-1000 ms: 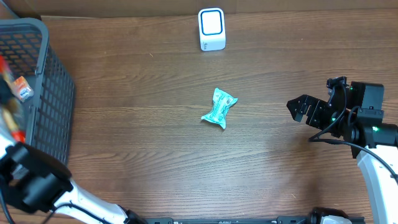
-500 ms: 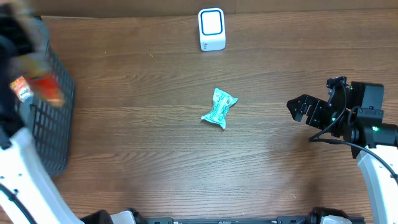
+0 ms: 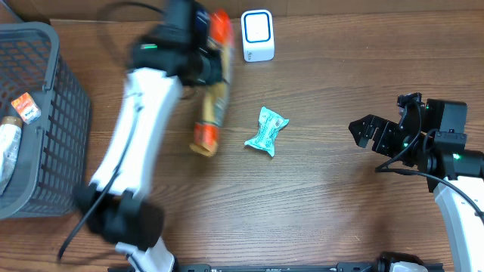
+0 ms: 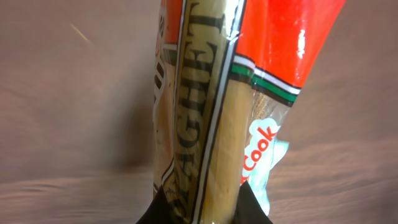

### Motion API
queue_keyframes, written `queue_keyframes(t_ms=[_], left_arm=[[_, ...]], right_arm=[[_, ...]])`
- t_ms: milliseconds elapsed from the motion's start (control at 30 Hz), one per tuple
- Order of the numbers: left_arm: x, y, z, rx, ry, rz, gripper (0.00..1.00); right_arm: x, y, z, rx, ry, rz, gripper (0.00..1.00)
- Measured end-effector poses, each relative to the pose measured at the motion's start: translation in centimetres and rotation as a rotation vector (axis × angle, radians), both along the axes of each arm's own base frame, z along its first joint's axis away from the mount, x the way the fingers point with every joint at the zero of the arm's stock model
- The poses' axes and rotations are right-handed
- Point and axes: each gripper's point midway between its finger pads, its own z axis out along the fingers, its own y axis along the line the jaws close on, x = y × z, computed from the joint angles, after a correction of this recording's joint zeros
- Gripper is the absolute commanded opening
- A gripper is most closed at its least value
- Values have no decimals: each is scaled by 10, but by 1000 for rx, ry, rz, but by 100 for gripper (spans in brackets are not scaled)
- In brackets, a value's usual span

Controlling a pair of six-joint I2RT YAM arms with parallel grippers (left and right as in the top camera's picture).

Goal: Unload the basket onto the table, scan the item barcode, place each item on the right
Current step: 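Swing the spaghetti package past the scanner and set it beside the green packet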

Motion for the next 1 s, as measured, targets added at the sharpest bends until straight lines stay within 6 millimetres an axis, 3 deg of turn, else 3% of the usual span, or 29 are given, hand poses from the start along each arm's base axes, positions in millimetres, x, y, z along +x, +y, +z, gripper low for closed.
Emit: queue_keyframes(t_ms=[67, 200, 333, 367, 400, 500, 567, 633, 833, 1000], left_arm=[[-5, -19, -51, 37, 117, -15, 4], [-18, -44, -120, 98, 268, -34, 4], [-21, -53, -150, 122, 314, -40, 4], [-21, -53, -154, 126, 323, -38, 6], [-21, -52, -158, 132, 331, -34, 16], [-22, -50, -165, 143, 348, -23, 41], [-22, -50, -164, 142, 348, -21, 66], [-20, -50, -162, 138, 342, -26, 74], [-15, -69, -143, 84, 306, -184, 75], [-13, -96, -114, 5, 226, -476, 75]], right_arm=[[0, 0, 0, 0, 2, 0, 100], [-3, 0, -2, 2, 15, 0, 100], [-4, 0, -3, 3, 21, 0, 100], [-5, 1, -3, 3, 24, 0, 100], [-5, 1, -3, 4, 27, 0, 100], [-6, 1, -4, 4, 29, 0, 100], [-6, 1, -4, 4, 29, 0, 100], [-5, 1, -4, 4, 29, 0, 100], [-5, 1, -4, 4, 28, 0, 100], [-5, 1, -4, 4, 28, 0, 100]])
